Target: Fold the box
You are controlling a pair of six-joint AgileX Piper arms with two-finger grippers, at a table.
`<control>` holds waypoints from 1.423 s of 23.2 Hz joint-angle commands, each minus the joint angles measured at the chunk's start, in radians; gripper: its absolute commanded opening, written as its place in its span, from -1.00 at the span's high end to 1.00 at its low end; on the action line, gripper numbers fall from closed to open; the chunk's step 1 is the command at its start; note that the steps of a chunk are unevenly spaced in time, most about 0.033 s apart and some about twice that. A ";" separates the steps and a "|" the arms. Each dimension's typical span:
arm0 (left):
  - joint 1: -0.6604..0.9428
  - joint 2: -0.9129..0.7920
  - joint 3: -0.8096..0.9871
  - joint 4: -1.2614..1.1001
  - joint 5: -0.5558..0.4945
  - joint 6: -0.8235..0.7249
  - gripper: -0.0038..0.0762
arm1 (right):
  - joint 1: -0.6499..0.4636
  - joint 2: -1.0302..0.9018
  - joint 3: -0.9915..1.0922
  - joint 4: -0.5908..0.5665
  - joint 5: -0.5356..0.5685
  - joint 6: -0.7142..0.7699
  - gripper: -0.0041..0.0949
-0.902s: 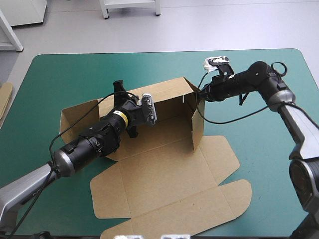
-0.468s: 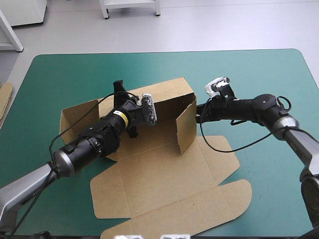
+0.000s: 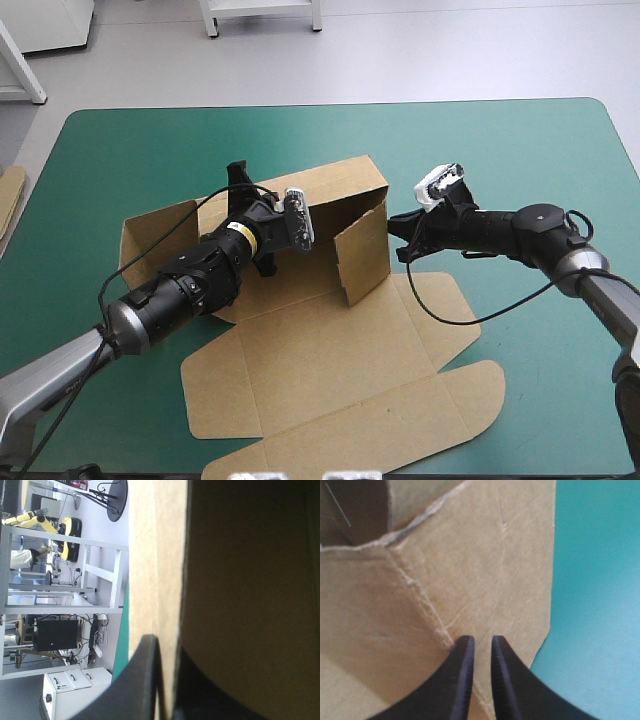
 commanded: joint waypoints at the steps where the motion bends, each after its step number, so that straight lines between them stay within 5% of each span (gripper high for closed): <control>1: -0.006 -0.007 0.004 -0.086 0.047 -0.035 0.93 | 0.001 -0.047 -0.020 0.017 0.123 0.034 0.20; 4: -0.006 -0.007 0.004 -0.086 0.051 -0.036 0.93 | 0.001 -0.047 -0.020 0.024 0.127 0.038 -0.29; 6: -0.006 -0.007 0.004 -0.086 0.051 -0.036 0.92 | 0.001 -0.047 -0.020 0.024 0.133 0.043 -0.42; 21: -0.006 0.020 0.004 -0.086 0.051 -0.040 0.93 | 0.014 -0.055 -0.040 -0.019 0.030 0.061 -0.39; 25: -0.006 0.022 0.004 -0.073 0.035 -0.068 0.93 | 0.115 -0.068 -0.040 -0.113 -0.132 0.107 -0.31; 33: -0.006 0.022 0.004 -0.049 0.044 -0.079 0.92 | 0.204 -0.068 -0.040 -0.113 -0.332 0.172 -0.27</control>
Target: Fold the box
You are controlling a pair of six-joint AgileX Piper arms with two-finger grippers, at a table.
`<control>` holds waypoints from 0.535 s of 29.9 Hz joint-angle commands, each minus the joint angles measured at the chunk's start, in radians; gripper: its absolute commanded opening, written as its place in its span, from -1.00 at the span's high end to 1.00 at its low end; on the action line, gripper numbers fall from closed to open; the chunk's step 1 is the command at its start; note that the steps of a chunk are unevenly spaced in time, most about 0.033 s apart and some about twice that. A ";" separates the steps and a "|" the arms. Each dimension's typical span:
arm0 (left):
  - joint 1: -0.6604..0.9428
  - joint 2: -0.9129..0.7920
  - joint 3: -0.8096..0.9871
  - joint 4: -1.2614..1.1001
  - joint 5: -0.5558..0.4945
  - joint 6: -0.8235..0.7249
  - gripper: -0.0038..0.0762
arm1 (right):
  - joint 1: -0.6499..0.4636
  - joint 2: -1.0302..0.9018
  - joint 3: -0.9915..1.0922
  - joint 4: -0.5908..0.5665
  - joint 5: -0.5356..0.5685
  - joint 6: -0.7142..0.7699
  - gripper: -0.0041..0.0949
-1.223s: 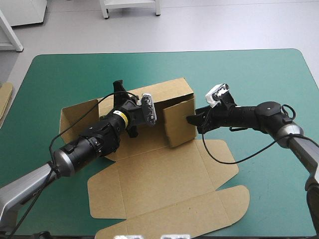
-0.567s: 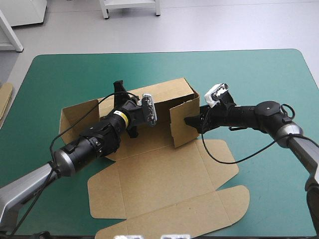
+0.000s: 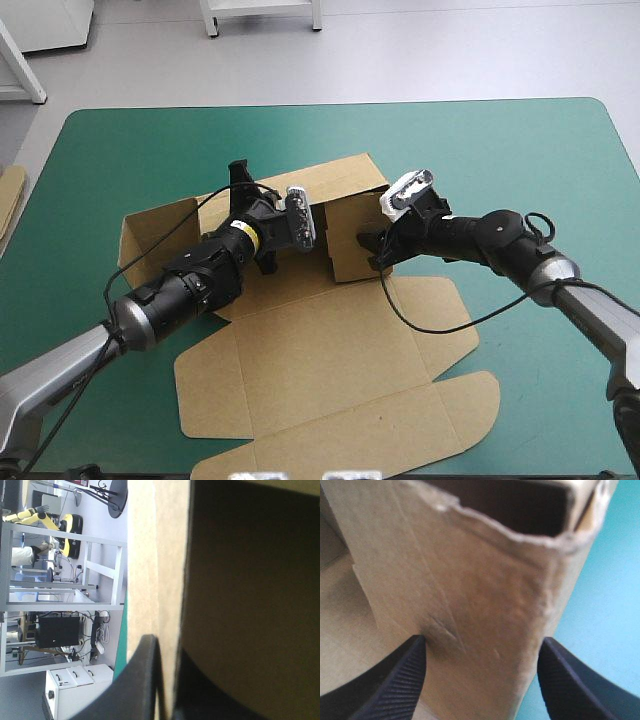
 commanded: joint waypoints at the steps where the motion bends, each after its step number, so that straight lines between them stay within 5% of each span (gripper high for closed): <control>1: -0.006 -0.001 0.005 -0.064 0.041 -0.063 0.92 | 0.030 -0.044 -0.031 0.028 -0.095 0.025 -0.27; 7: -0.006 -0.001 0.005 0.060 0.041 -0.207 0.92 | 0.080 -0.044 -0.030 0.027 -0.236 0.037 -0.23; 16: -0.006 -0.001 -0.020 0.077 0.046 -0.227 0.92 | 0.081 -0.038 -0.030 0.067 -0.282 0.042 0.00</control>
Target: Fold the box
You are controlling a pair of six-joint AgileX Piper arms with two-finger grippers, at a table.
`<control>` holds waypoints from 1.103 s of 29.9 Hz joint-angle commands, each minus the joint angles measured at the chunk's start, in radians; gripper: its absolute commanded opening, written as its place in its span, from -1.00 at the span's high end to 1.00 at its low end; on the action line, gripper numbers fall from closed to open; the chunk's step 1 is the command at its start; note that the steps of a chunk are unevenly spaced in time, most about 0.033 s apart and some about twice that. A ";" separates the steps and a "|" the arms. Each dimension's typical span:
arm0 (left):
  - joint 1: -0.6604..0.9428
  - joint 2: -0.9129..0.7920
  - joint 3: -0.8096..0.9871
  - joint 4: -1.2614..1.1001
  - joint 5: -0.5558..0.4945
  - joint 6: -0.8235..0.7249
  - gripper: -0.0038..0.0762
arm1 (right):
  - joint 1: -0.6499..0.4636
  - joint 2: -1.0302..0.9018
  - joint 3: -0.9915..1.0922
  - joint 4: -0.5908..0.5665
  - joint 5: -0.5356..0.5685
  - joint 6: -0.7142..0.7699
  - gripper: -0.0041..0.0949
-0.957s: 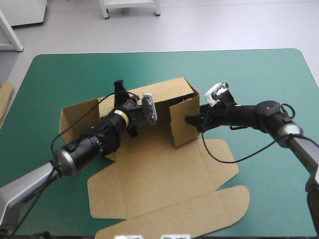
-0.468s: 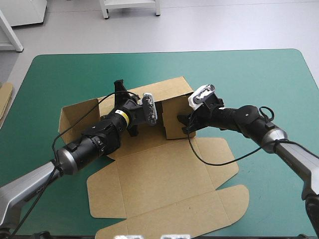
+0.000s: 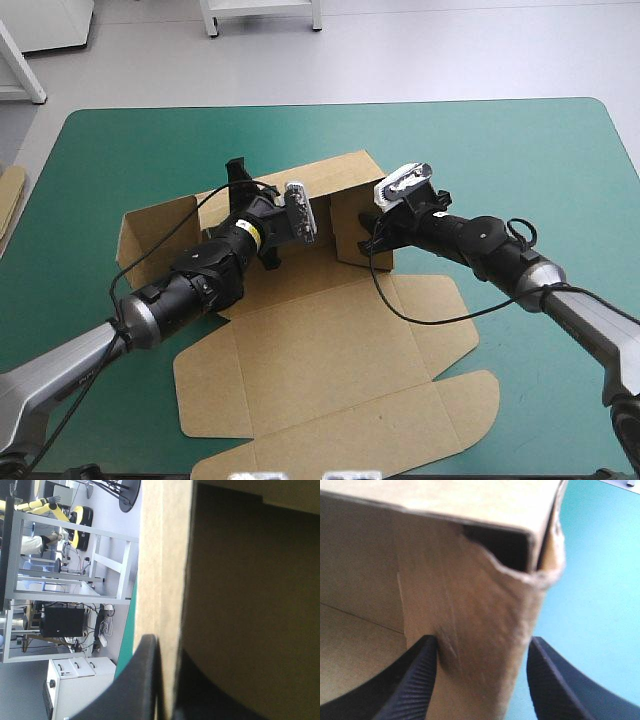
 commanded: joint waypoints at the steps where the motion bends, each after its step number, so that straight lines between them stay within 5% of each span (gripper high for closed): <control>1: -0.006 -0.013 -0.015 -0.064 0.037 -0.044 0.92 | 0.000 -0.035 -0.030 0.037 -0.028 -0.002 0.05; 7: -0.006 -0.013 -0.015 -0.066 0.056 -0.044 0.92 | 0.000 0.004 -0.030 0.047 0.004 -0.002 0.35; 11: -0.006 -0.013 -0.015 -0.066 0.070 -0.056 0.93 | 0.000 0.010 -0.030 0.048 0.068 0.003 0.95; 23: -0.006 -0.036 -0.015 -0.115 0.091 -0.058 0.90 | 0.000 0.010 -0.030 0.046 0.086 0.058 0.91; 33: -0.006 -0.096 -0.044 -0.199 0.090 -0.058 -0.04 | 0.000 0.010 -0.030 0.043 0.086 0.074 0.91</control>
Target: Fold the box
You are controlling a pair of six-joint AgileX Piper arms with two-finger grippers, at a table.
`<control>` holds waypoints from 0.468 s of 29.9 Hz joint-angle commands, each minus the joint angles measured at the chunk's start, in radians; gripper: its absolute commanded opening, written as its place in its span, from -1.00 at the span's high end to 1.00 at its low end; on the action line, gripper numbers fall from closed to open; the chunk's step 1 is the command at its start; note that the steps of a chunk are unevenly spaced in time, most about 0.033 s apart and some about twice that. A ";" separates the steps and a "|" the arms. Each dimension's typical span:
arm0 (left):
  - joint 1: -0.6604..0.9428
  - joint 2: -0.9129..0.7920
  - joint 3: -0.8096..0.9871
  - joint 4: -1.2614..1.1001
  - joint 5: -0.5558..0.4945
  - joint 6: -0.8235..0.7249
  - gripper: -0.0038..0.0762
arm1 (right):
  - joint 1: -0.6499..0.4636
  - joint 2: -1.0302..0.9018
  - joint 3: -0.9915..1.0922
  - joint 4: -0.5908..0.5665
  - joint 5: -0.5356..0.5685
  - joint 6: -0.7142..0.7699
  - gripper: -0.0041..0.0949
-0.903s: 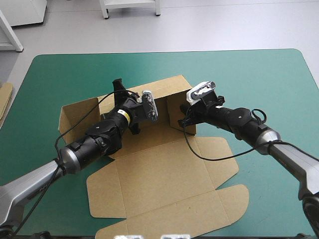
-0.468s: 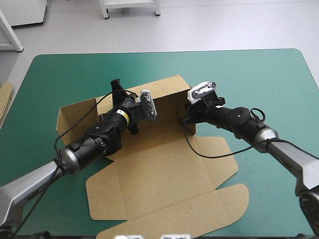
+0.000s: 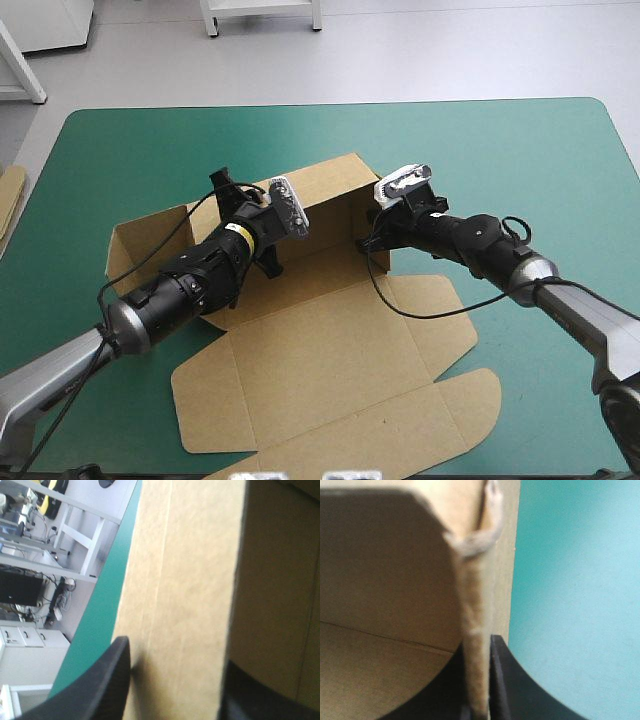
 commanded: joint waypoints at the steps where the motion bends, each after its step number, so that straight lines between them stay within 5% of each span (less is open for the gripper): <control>1: -0.002 -0.062 -0.039 -0.040 0.020 -0.021 -0.07 | 0.005 -0.033 -0.022 0.017 0.058 0.019 0.91; 14: -0.009 -0.168 -0.044 -0.200 0.009 -0.021 -0.07 | 0.005 -0.033 -0.022 0.017 0.042 0.047 0.92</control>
